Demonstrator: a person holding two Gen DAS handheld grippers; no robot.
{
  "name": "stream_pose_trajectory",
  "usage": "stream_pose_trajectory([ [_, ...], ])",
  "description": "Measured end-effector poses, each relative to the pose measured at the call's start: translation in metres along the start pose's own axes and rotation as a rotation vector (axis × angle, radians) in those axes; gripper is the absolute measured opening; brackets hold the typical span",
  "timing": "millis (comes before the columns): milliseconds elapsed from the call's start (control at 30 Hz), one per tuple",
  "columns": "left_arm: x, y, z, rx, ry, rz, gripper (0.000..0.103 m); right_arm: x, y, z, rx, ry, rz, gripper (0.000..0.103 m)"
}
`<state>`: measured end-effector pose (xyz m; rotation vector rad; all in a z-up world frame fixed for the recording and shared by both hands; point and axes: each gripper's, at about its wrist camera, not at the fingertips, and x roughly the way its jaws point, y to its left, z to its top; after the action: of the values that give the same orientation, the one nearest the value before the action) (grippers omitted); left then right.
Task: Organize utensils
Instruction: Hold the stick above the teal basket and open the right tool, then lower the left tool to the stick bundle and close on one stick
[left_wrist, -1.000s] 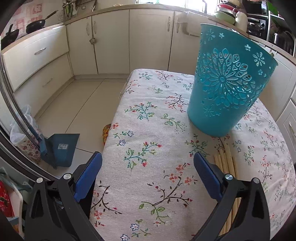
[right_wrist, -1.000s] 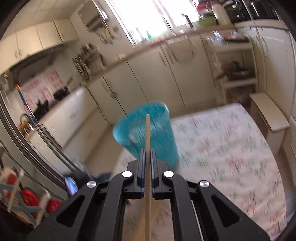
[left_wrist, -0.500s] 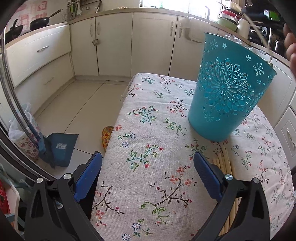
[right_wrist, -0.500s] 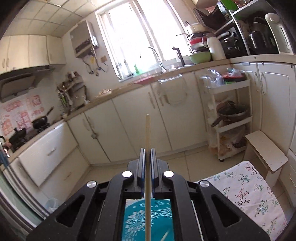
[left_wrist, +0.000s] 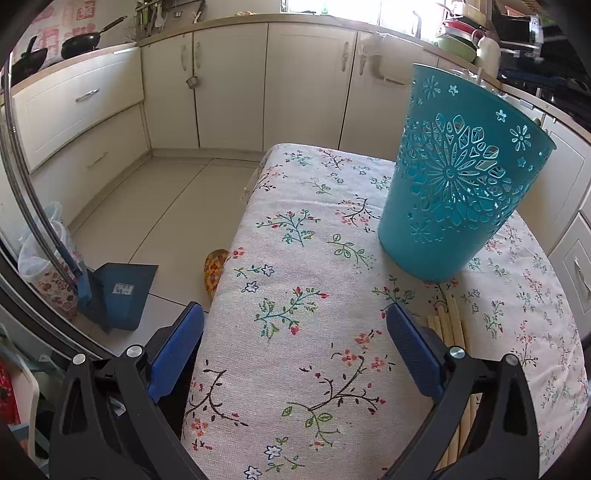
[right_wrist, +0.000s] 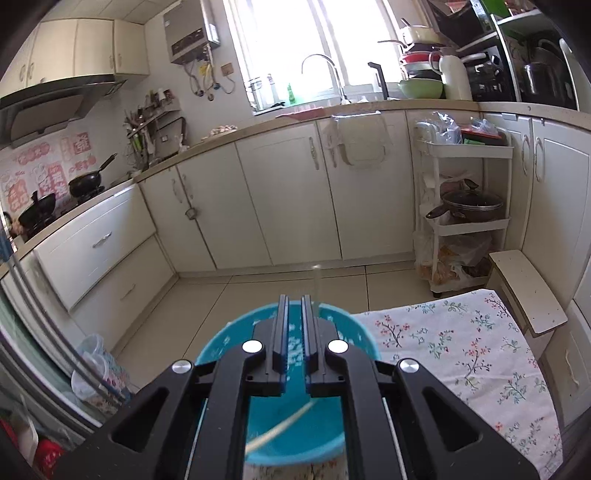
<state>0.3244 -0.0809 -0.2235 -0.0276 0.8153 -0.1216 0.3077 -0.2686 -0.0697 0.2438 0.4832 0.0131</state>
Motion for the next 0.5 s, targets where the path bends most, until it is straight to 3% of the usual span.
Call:
stream_pose_trajectory([
  [133,0.001,0.001,0.0,-0.008,0.002,0.002,0.095,-0.041,-0.005,-0.03,-0.02,0.002,0.008,0.022],
  [267,0.001,0.001,0.0,-0.006,0.003,0.004,0.095,-0.054,-0.014,-0.083,-0.03,0.129,-0.026,0.024],
  [367,0.001,0.0,0.0,-0.007,0.004,0.006,0.095,-0.04,-0.02,-0.126,-0.037,0.272,-0.053,0.024],
  [500,0.002,0.002,-0.001,-0.013,0.006,0.008,0.095,-0.017,-0.023,-0.152,-0.014,0.378,-0.051,0.023],
])
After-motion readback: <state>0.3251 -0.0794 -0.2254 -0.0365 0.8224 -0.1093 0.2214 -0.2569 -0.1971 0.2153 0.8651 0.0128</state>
